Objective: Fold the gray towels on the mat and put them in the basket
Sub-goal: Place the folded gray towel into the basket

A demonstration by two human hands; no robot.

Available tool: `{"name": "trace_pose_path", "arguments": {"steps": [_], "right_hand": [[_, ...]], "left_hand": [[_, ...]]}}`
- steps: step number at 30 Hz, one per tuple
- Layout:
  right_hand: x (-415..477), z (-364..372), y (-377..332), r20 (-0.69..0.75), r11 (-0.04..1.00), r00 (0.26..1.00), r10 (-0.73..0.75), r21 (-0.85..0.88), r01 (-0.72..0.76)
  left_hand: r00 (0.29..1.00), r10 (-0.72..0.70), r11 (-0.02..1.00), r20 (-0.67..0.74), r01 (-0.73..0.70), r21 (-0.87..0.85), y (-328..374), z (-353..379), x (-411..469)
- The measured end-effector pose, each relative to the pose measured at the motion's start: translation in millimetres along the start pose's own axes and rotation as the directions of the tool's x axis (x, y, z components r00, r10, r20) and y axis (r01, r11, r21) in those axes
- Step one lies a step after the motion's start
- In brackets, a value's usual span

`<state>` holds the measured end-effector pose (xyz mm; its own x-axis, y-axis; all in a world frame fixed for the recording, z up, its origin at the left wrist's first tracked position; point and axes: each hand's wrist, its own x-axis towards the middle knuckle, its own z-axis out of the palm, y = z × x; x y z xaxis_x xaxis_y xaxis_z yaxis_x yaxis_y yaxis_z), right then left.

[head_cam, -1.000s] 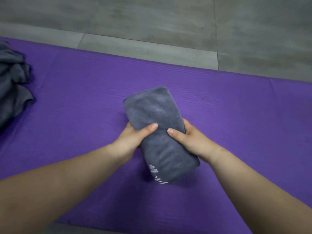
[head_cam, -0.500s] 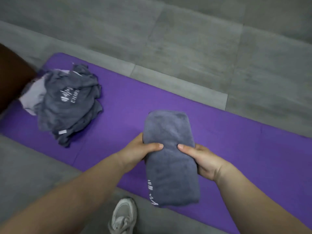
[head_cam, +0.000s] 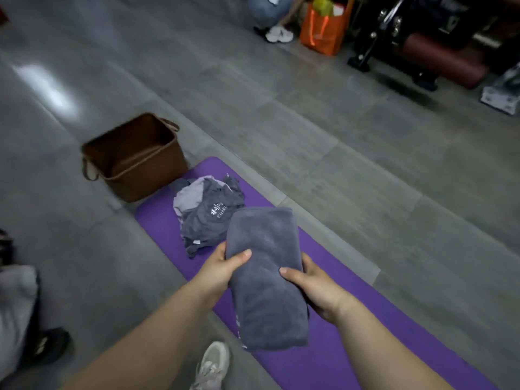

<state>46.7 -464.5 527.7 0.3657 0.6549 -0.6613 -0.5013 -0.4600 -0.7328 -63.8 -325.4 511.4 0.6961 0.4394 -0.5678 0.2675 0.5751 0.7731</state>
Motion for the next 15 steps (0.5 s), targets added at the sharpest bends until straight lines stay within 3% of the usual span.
{"name": "trace_pose_path", "arguments": {"steps": [6, 11, 15], "right_hand": [[16.0, 98.5, -48.6, 0.068, 0.967, 0.984, -0.162, -0.19, 0.172], [79.1, 216.3, -79.4, 0.154, 0.954, 0.979, -0.134, -0.247, 0.169], [132.5, 316.1, -97.3, 0.219, 0.943, 0.972, -0.081, -0.3, 0.146]], "left_hand": [[0.981, 0.1, 0.992, -0.164, -0.11, -0.056, 52.0, -79.7, -40.5], [0.912, 0.081, 0.995, -0.403, -0.097, -0.02, 100.6, -187.3, -49.7], [0.874, 0.021, 1.0, -0.486, -0.015, 0.016, 137.4, -288.3, -42.2]]}}
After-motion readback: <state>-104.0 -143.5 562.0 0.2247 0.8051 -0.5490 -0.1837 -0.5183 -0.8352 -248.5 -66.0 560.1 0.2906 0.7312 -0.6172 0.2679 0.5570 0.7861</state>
